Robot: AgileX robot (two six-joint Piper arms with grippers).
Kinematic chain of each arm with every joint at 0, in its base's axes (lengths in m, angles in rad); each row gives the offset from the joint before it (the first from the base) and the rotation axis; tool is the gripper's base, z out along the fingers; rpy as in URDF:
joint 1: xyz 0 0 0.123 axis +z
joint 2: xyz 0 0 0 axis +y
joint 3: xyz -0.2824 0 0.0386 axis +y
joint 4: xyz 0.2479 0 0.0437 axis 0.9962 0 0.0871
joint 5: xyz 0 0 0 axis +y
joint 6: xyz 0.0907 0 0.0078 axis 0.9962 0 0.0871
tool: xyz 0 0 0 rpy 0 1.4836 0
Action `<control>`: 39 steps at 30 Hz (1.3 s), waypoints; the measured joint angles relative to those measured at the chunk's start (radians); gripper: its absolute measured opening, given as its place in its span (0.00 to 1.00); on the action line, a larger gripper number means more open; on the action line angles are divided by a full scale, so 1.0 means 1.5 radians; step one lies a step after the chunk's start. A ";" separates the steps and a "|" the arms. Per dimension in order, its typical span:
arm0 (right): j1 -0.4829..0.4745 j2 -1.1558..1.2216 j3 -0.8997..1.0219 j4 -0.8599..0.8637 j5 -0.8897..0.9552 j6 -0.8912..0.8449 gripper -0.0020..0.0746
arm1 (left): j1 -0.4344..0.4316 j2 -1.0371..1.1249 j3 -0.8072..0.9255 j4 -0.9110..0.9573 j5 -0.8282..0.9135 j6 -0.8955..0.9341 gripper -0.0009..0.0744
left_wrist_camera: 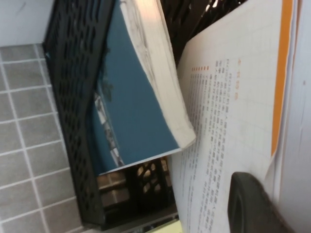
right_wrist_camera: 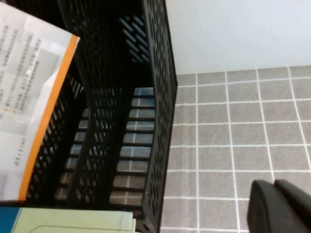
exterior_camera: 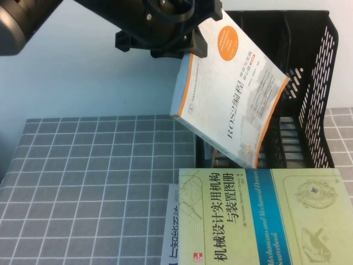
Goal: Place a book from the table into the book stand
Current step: Place the book on the book shelf
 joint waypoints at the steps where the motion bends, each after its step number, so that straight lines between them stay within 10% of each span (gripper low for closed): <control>1: 0.000 0.000 0.000 0.000 0.002 -0.001 0.02 | 0.000 0.000 -0.006 0.008 0.008 -0.002 0.16; 39: 0.000 0.000 0.000 0.055 0.065 -0.018 0.02 | -0.115 0.133 -0.108 0.183 -0.131 -0.072 0.16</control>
